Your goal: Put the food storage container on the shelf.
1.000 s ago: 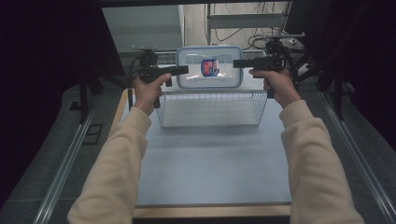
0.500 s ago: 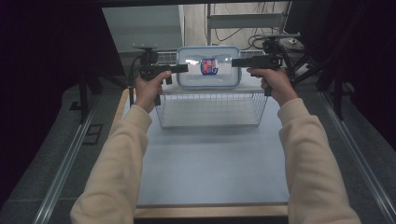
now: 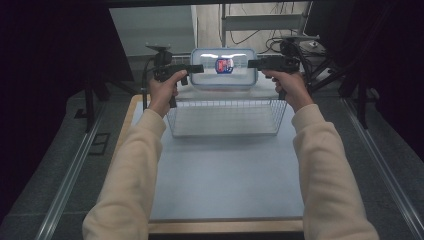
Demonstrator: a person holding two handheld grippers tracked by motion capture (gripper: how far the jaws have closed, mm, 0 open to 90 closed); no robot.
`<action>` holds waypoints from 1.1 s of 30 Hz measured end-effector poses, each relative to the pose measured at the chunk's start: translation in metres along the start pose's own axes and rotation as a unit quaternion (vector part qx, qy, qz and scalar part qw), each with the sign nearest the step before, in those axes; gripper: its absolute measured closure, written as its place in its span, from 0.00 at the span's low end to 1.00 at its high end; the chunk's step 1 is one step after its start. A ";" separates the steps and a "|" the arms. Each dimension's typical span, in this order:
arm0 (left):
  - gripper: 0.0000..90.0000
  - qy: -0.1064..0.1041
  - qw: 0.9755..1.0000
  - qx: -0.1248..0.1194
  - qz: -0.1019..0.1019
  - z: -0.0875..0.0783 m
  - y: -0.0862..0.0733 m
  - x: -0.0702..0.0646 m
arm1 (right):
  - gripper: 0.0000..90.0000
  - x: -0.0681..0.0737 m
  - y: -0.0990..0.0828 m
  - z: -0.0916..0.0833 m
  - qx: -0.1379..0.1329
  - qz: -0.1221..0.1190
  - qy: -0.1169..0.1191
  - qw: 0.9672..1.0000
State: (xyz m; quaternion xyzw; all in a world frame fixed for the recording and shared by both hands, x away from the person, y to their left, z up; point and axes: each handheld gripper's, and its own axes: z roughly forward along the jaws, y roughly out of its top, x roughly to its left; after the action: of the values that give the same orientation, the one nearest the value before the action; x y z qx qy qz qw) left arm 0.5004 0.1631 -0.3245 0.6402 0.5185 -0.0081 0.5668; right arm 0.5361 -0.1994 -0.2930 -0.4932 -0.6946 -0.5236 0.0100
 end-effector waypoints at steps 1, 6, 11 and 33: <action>0.41 -0.003 1.000 -0.001 -0.005 0.002 0.000 0.002 | 0.51 0.000 0.000 0.000 0.000 0.000 0.000 1.000; 0.36 -0.017 0.999 -0.005 -0.033 0.012 -0.002 0.015 | 0.49 0.000 -0.001 0.006 -0.011 0.000 -0.033 0.999; 0.28 -0.018 0.999 -0.020 -0.022 0.018 -0.006 0.015 | 0.43 0.007 -0.008 0.008 -0.020 -0.036 -0.059 0.997; 0.25 0.010 0.996 -0.009 0.091 -0.048 -0.044 -0.027 | 0.37 0.009 -0.058 -0.057 -0.033 -0.102 0.017 0.994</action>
State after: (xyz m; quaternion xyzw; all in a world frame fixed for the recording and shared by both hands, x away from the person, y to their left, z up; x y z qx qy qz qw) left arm 0.4306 0.1725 -0.3229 0.6794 0.4636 0.0545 0.5661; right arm 0.4630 -0.2333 -0.3043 -0.4106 -0.7233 -0.5531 -0.0484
